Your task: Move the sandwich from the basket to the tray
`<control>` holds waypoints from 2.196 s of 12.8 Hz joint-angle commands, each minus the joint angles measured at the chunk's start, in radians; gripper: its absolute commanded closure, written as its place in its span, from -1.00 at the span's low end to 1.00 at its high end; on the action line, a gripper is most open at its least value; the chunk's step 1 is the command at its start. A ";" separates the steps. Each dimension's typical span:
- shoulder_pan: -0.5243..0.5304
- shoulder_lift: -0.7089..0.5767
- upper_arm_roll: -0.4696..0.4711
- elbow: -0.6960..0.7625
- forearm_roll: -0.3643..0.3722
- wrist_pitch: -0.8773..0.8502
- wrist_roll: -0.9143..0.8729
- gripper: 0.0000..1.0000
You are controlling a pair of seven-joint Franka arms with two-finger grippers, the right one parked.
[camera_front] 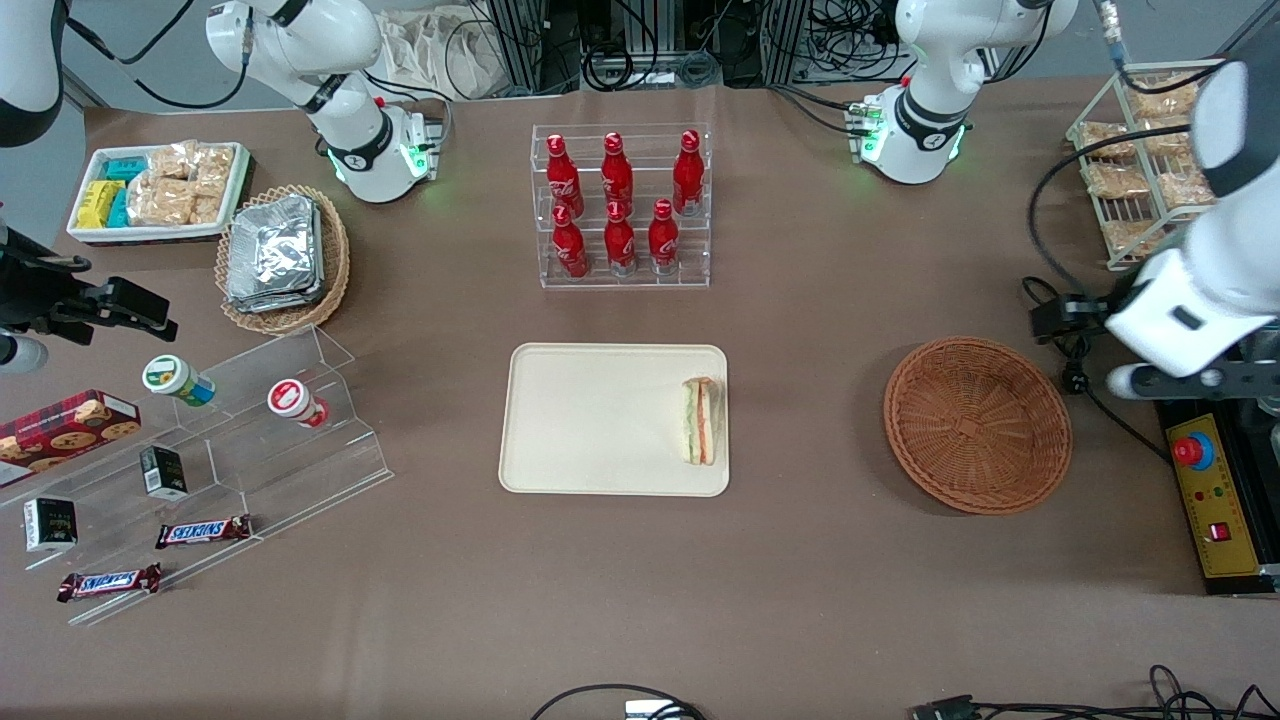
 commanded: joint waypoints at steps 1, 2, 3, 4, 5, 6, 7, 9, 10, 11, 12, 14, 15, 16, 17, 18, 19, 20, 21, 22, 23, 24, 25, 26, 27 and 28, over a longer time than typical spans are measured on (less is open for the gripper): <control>0.018 -0.062 -0.011 -0.083 0.003 0.002 0.016 -1.00; 0.018 -0.062 -0.011 -0.085 -0.002 0.003 0.016 -1.00; 0.018 -0.062 -0.011 -0.086 -0.002 0.005 0.016 -1.00; 0.018 -0.070 -0.011 -0.106 -0.002 0.006 0.016 -1.00; 0.018 -0.098 -0.011 -0.149 -0.002 0.022 0.016 -1.00; 0.018 -0.129 -0.011 -0.201 0.000 0.055 0.016 -1.00; 0.018 -0.164 -0.011 -0.256 0.000 0.097 0.016 -1.00; 0.018 -0.224 -0.011 -0.348 -0.002 0.155 0.016 -1.00; 0.018 -0.238 -0.009 -0.364 -0.003 0.169 0.016 -1.00; 0.021 -0.238 -0.009 -0.353 -0.005 0.171 0.016 -1.00; 0.021 -0.229 -0.009 -0.321 -0.005 0.171 0.016 -1.00; 0.021 -0.208 -0.009 -0.286 -0.007 0.171 0.013 -1.00; 0.021 -0.208 -0.008 -0.286 -0.007 0.169 0.011 -1.00; 0.021 -0.212 -0.008 -0.293 -0.008 0.166 0.012 -1.00; 0.033 -0.214 -0.008 -0.297 -0.011 0.163 0.013 -1.00; 0.037 -0.220 -0.008 -0.310 -0.016 0.163 0.013 -1.00; 0.038 -0.238 -0.008 -0.336 -0.032 0.171 0.006 -1.00; 0.040 -0.241 -0.008 -0.342 -0.040 0.171 0.006 -1.00; 0.043 -0.241 -0.006 -0.343 -0.040 0.171 0.006 -1.00; 0.041 -0.241 0.011 -0.343 -0.042 0.171 0.008 -1.00; 0.031 -0.241 0.041 -0.341 -0.046 0.172 0.009 -1.00; 0.030 -0.241 0.043 -0.343 -0.056 0.172 0.011 -1.00; 0.029 -0.241 0.044 -0.344 -0.056 0.172 0.011 -1.00; 0.029 -0.240 0.043 -0.344 -0.056 0.172 0.011 -1.00; 0.029 -0.240 0.043 -0.344 -0.056 0.175 0.011 -1.00; 0.029 -0.240 0.043 -0.344 -0.056 0.174 0.011 -1.00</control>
